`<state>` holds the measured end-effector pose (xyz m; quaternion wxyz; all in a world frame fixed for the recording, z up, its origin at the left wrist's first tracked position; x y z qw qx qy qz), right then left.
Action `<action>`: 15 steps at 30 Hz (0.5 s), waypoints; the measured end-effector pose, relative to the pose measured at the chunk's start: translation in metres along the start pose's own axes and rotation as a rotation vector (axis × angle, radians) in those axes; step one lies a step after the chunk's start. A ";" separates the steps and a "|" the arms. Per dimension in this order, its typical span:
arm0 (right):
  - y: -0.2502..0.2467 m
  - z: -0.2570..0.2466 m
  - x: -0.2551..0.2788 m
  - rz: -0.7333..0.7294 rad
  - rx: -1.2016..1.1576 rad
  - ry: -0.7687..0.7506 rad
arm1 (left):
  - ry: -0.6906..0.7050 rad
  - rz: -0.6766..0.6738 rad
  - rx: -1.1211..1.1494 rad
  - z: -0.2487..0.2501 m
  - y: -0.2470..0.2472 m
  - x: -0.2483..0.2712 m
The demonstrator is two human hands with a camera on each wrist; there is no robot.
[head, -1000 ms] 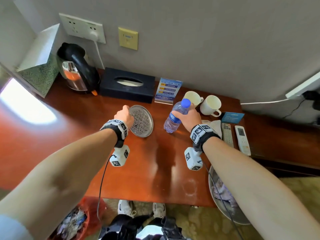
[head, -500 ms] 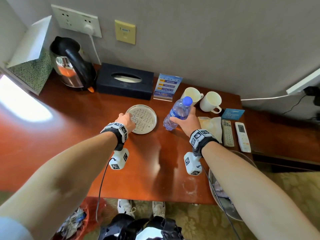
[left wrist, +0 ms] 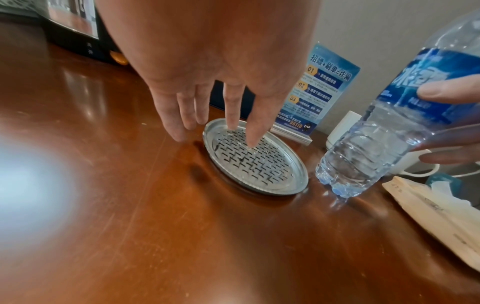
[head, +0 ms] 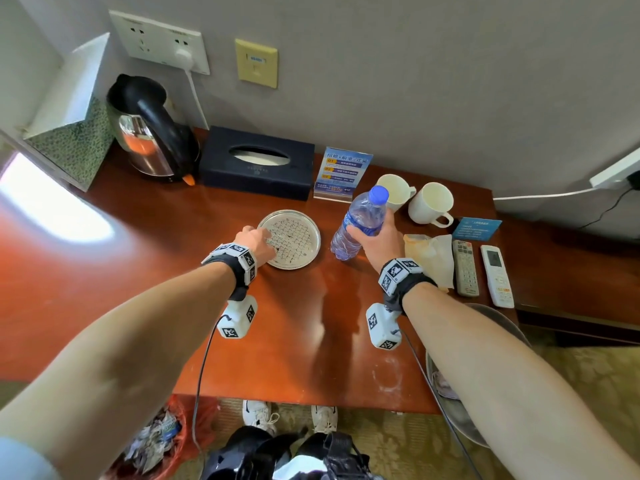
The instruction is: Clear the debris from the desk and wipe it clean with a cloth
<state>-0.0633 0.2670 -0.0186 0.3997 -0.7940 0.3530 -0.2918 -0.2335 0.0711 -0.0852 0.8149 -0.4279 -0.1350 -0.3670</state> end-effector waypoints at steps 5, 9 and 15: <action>0.003 0.009 0.005 -0.079 0.061 -0.002 | 0.019 0.002 0.011 0.005 -0.001 0.002; -0.002 0.010 0.006 -0.100 0.173 0.034 | 0.055 0.013 0.020 0.014 -0.004 0.008; -0.009 0.009 0.011 -0.179 0.305 0.071 | 0.146 0.038 0.047 0.026 -0.012 0.021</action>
Point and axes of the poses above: each hand's wrist, its own x-axis away from the middle knuckle, its own y-axis out of the palm, z = x × y, the point moved 4 cm from there along -x, towards the middle knuckle, and after that the axes turned 15 degrees about x, right-handed, at the moved point
